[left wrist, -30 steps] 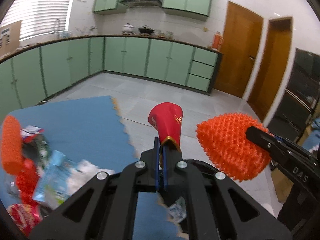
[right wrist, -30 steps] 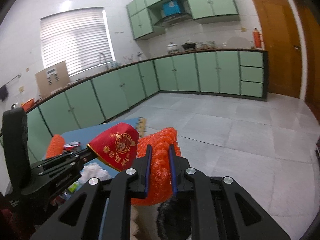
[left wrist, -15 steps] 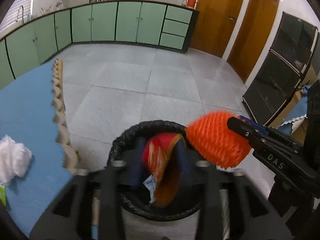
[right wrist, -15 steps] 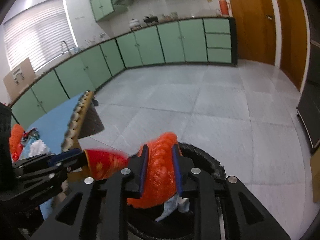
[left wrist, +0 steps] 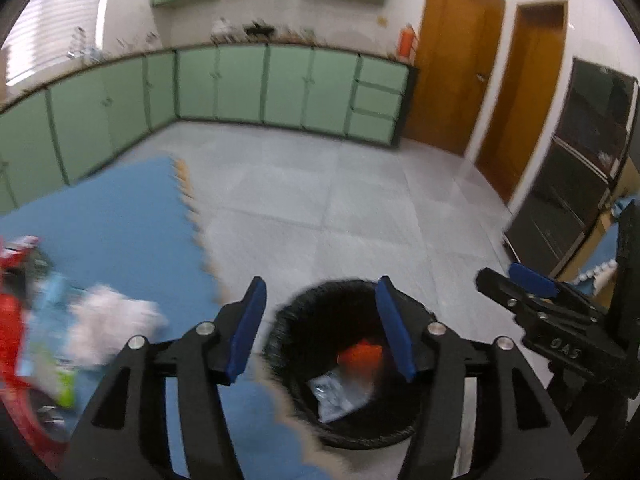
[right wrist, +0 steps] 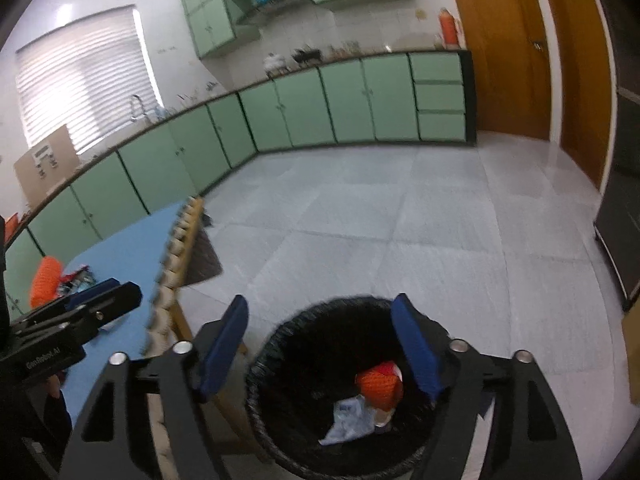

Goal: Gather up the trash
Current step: 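Open both tools over the black bin to drop the cup and net, then move both tools back over the mat, left tool toward the red can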

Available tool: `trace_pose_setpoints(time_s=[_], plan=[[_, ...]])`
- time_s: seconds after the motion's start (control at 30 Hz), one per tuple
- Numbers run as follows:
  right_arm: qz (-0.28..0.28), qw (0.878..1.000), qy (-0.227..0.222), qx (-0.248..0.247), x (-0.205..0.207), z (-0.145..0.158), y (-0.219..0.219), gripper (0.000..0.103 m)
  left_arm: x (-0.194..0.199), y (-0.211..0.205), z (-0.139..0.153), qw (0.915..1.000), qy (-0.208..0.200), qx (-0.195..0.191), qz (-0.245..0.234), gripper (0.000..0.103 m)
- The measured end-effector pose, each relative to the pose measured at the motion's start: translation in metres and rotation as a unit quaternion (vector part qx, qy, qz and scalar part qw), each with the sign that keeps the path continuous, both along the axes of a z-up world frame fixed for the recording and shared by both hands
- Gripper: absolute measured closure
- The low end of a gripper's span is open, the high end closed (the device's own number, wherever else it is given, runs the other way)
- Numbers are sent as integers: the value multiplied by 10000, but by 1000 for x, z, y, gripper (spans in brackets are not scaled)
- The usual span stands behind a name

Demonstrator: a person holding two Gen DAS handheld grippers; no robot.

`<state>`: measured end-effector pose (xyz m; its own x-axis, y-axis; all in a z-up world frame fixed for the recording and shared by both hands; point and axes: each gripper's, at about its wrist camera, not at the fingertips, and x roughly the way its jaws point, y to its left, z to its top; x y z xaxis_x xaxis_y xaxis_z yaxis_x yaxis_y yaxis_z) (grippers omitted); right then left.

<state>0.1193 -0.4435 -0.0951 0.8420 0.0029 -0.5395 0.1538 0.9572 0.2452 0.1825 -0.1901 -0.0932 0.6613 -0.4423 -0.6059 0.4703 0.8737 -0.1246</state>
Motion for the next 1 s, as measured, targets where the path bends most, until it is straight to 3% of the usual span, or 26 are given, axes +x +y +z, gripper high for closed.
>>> trace_pose_setpoints(time_s=[0.27, 0.43, 0.7, 1.0], plan=[[773, 9955, -554, -33, 8, 28, 83, 22, -29, 102, 30, 9913, -759, 229, 1054, 42], [1293, 9898, -604, 13, 17, 25, 136, 22, -46, 163, 34, 9806, -878, 479, 1687, 40], [1969, 9790, -518, -119, 14, 18, 197, 22, -81, 236, 26, 9622, -840, 785, 2469, 38], [2144, 9752, -447, -313, 10, 20, 214, 22, -109, 289, 5, 9534, -401, 660, 2917, 32]])
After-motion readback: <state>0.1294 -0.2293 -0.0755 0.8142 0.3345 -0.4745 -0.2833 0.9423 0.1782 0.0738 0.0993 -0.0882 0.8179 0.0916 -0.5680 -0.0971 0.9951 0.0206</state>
